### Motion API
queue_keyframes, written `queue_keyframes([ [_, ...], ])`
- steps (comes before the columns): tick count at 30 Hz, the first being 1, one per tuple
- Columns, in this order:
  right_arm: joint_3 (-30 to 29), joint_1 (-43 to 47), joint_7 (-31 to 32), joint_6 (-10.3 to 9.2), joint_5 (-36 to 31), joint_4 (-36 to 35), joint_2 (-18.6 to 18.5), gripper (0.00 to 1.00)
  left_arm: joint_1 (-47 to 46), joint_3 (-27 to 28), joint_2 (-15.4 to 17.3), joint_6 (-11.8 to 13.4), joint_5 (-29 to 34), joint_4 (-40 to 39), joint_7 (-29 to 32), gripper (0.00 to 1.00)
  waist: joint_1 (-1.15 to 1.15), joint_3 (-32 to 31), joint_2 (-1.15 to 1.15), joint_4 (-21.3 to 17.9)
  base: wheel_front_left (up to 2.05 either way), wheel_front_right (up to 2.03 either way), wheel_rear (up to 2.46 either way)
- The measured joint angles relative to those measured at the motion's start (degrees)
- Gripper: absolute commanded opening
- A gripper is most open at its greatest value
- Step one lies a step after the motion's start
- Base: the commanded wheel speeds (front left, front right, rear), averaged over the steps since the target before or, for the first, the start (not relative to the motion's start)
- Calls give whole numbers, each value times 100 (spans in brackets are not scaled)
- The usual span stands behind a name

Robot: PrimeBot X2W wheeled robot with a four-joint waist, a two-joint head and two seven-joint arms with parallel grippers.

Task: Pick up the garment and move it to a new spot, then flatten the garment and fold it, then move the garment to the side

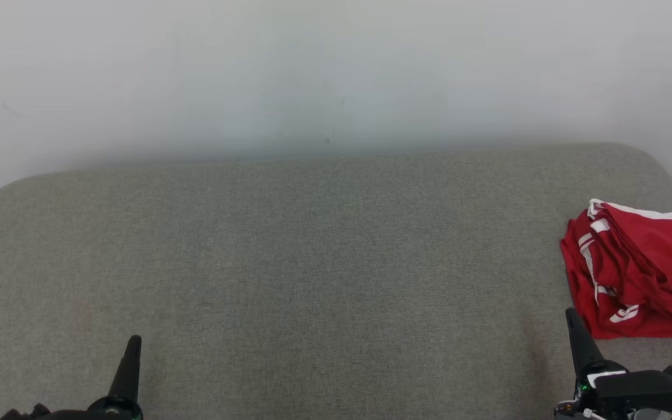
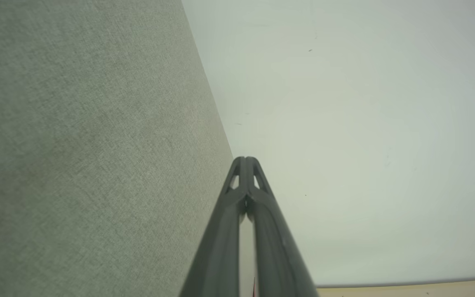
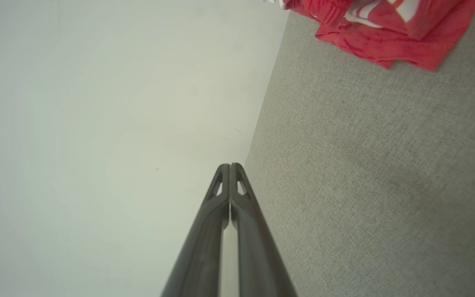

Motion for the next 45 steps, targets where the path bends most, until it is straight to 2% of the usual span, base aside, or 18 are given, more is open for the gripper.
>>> queue_keyframes([
  [31, -167, -118, 297, -1, 1296, -151, -1, 0, -268, 22, 9, -100, -1312, 14, 336, 0, 0, 158, 0, 34, 0, 0, 0],
  [45, -177, -124, 301, -1, 1380, -163, -1, 0, -281, 24, 10, -112, -1368, 14, 353, 0, 0, 167, 0, 36, 0, 0, 0],
])
